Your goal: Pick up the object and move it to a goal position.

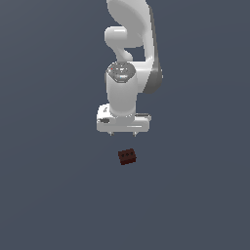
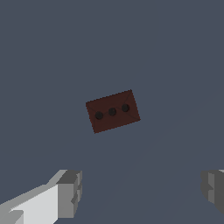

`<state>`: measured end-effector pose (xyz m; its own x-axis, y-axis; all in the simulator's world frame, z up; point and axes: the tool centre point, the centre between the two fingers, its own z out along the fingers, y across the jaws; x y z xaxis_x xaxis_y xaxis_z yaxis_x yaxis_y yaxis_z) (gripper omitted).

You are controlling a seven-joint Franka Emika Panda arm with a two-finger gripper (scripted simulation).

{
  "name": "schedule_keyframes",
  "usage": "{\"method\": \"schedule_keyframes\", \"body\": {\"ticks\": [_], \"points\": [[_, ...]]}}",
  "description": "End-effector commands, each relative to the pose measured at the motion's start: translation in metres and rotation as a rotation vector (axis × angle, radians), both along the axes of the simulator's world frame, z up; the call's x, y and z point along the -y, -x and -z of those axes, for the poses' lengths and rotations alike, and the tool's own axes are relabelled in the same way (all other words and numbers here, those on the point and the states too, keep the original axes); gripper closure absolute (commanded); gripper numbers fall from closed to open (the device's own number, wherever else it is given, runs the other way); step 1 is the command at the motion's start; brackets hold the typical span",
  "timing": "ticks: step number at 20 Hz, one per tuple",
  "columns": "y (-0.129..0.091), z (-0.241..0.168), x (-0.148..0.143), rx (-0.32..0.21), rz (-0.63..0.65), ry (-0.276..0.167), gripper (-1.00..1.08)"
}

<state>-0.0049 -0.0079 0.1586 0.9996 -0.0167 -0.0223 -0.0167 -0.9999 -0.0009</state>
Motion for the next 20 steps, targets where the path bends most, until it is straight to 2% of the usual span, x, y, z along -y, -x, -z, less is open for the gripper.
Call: {"method": "schedule_keyframes", "body": {"ticks": [1,11,20], "points": [[0.000,0.000,0.000,0.000,0.000,0.000,-0.92],[-0.003,-0.009,0.012,-0.005,0.017,0.015,-0.92],[-0.004,-0.005,0.011,-0.005,0.055,0.013,-0.92]]}}
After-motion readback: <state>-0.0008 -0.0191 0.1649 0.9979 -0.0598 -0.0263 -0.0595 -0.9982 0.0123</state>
